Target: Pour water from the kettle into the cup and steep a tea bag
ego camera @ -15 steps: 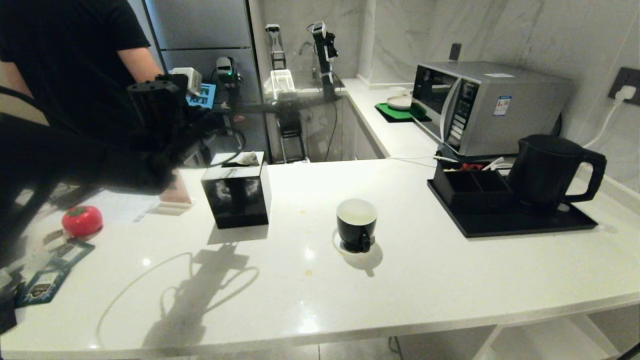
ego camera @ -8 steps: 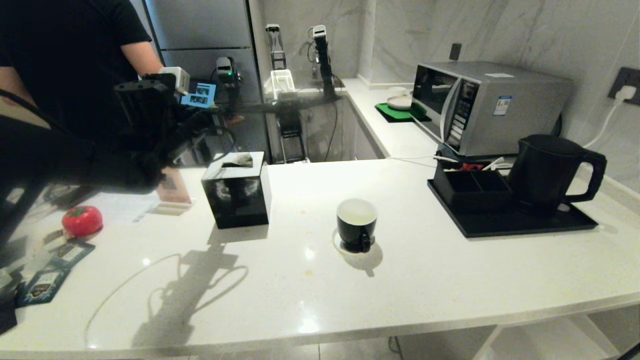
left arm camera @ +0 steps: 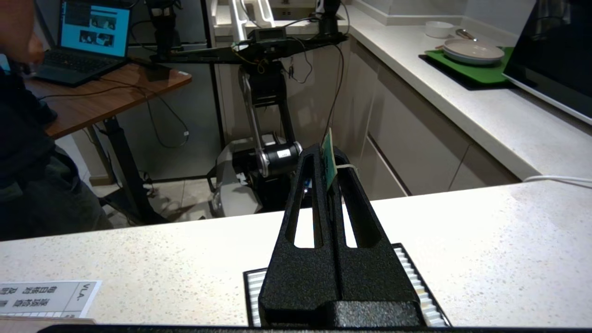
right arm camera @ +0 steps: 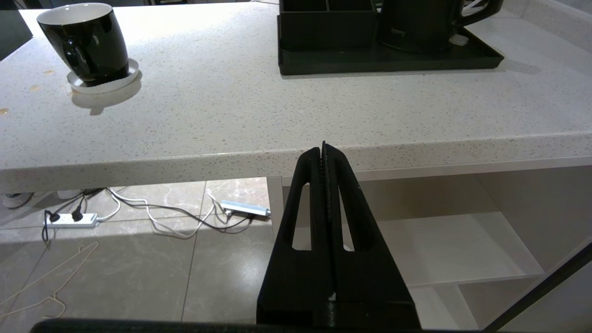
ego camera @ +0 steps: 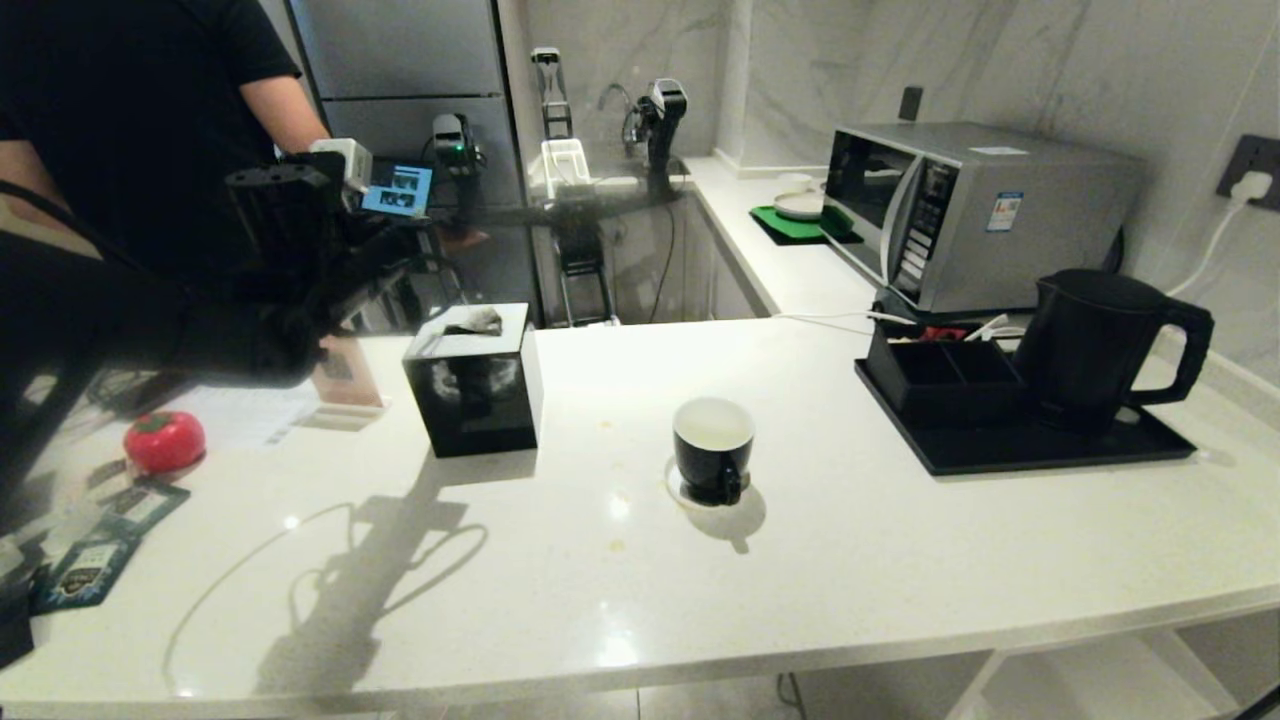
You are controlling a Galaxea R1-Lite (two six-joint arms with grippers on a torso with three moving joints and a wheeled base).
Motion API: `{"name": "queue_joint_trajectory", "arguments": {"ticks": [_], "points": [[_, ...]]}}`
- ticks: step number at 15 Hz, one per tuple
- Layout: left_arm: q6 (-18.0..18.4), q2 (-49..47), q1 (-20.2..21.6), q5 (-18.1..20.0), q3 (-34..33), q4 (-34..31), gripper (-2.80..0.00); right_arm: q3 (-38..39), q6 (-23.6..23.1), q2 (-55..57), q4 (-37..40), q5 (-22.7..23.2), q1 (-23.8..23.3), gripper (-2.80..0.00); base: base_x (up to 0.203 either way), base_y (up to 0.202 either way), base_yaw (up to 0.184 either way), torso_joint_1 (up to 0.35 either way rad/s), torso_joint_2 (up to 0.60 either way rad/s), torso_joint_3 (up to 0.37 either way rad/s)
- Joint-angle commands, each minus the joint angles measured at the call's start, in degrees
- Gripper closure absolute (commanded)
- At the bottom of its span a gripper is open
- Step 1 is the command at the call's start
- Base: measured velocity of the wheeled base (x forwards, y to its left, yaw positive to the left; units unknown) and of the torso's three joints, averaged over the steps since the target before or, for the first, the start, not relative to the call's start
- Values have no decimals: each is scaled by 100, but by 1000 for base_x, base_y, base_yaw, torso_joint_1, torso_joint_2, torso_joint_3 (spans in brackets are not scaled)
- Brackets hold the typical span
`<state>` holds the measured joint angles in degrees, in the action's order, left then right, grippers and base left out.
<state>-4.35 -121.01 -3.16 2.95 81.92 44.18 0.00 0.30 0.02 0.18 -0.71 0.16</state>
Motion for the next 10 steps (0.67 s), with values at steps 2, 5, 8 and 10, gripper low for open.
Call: {"name": "queue_joint_trajectory", "arguments": {"ticks": [2,5,8,10], "points": [[-3,-141,8,4,199,37,0,0,5,-2,-1,0,2,0,0,0,0,0,0,0],[5,-304,8,4,588,30,0,0,5,-2,-1,0,2,0,0,0,0,0,0,0],[5,-380,17,4,685,38,0,0,5,-2,-1,-1,2,0,0,0,0,0,0,0],[5,-415,9,4,685,38,0,0,5,-2,-1,-7,2,0,0,0,0,0,0,0]]}}
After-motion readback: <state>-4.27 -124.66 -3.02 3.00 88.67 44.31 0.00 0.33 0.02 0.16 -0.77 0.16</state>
